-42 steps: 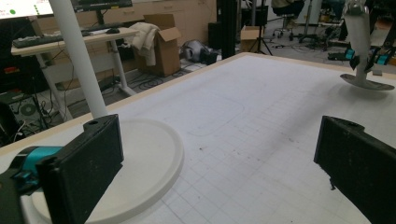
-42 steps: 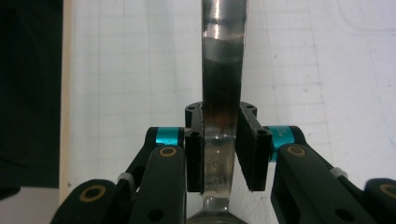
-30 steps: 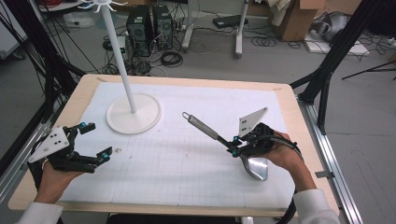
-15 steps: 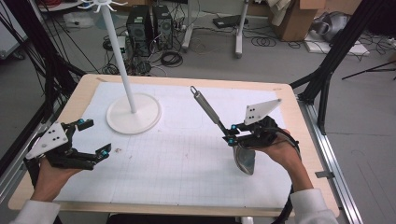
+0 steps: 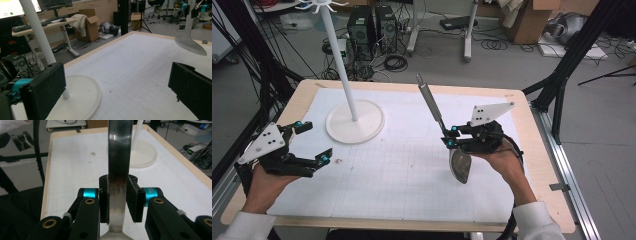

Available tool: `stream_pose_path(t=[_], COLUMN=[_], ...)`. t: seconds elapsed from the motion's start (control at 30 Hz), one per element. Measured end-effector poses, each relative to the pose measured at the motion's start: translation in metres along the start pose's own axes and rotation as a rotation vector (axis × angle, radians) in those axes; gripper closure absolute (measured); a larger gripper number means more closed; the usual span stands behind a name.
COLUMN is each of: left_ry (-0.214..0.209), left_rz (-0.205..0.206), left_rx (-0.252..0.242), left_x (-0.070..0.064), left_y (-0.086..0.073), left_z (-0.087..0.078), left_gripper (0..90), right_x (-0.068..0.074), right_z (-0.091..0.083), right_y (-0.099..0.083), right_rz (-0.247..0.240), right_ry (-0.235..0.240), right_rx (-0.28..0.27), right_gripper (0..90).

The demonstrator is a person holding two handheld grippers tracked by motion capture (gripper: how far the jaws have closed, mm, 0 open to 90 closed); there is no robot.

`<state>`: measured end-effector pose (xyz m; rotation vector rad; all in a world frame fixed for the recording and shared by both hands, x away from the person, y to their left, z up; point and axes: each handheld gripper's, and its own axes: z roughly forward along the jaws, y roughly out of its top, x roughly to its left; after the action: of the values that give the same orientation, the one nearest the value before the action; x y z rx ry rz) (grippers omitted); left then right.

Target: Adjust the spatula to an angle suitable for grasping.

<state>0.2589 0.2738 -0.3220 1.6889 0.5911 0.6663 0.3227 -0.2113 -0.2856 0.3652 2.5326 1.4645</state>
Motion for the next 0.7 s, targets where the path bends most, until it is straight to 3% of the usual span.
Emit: stream_pose_path(t=[0.23, 0.53, 0.7], left_ry=[0.011, 0.029, 0.032], left_rz=[0.001, 0.005, 0.003], left_rx=[0.002, 0.012, 0.013], left_x=[-0.002, -0.003, -0.003], left_y=[0.009, 0.018, 0.023], left_z=[0.004, 0.008, 0.009], left_gripper=[1.7, 1.8, 1.8], right_x=[0.007, 0.014, 0.018], right_z=[0.008, 0.018, 0.025], right_y=[0.007, 0.010, 0.014], right_rz=[0.011, 0.035, 0.048], right_ry=[-0.054, -0.077, -0.090], right_rx=[-0.048, -0.078, -0.132], right_gripper=[74.8, 74.8, 74.8])
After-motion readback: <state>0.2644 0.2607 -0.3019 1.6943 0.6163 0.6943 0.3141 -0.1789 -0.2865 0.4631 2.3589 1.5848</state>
